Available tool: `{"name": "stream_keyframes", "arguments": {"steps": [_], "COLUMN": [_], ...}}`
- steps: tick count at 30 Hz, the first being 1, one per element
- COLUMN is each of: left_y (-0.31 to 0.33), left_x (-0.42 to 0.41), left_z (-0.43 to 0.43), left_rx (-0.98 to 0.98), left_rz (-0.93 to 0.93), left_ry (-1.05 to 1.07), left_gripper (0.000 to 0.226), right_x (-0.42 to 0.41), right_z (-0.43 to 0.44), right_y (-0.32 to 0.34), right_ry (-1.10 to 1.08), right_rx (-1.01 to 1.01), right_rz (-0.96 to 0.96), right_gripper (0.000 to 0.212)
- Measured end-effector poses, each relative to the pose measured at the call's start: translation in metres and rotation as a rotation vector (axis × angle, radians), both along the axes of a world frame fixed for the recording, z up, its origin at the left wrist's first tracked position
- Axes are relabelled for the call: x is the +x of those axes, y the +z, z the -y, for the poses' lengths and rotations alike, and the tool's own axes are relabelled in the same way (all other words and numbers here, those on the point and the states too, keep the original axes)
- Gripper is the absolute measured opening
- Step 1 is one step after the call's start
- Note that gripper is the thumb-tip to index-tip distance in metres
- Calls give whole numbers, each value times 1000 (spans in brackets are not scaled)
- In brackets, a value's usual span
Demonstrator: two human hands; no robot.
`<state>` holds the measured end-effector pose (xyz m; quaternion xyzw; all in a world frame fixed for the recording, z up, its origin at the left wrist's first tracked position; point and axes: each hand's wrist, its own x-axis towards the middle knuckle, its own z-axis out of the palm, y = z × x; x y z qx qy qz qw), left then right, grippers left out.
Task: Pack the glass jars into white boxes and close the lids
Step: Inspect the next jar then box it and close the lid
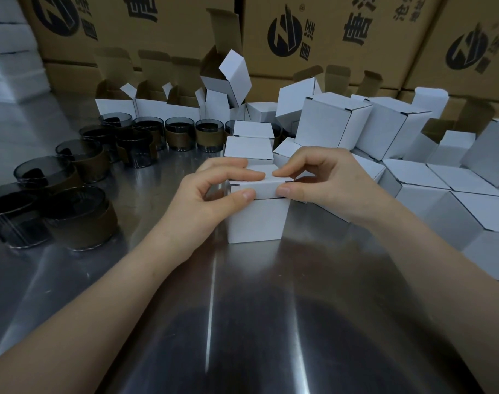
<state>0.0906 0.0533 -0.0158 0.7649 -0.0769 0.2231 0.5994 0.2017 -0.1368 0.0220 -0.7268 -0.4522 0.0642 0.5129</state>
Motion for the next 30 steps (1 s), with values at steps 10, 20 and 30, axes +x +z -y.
{"name": "stream_keyframes", "arguments": {"steps": [10, 20, 30], "left_y": [-1, -2, -1], "left_x": [1, 5, 8], "left_z": [1, 12, 20], "left_rx": [38, -34, -230], "left_rz": [0, -92, -161], "left_ry": [30, 14, 34], "left_gripper": [11, 18, 40], "right_x": [-3, -2, -8], "right_z": [0, -3, -6], "right_y": [-2, -2, -2], "right_ry": [-5, 32, -108], "right_rx": [-68, -85, -157], "right_rz": [-10, -131, 90], "right_gripper": [7, 16, 11]}}
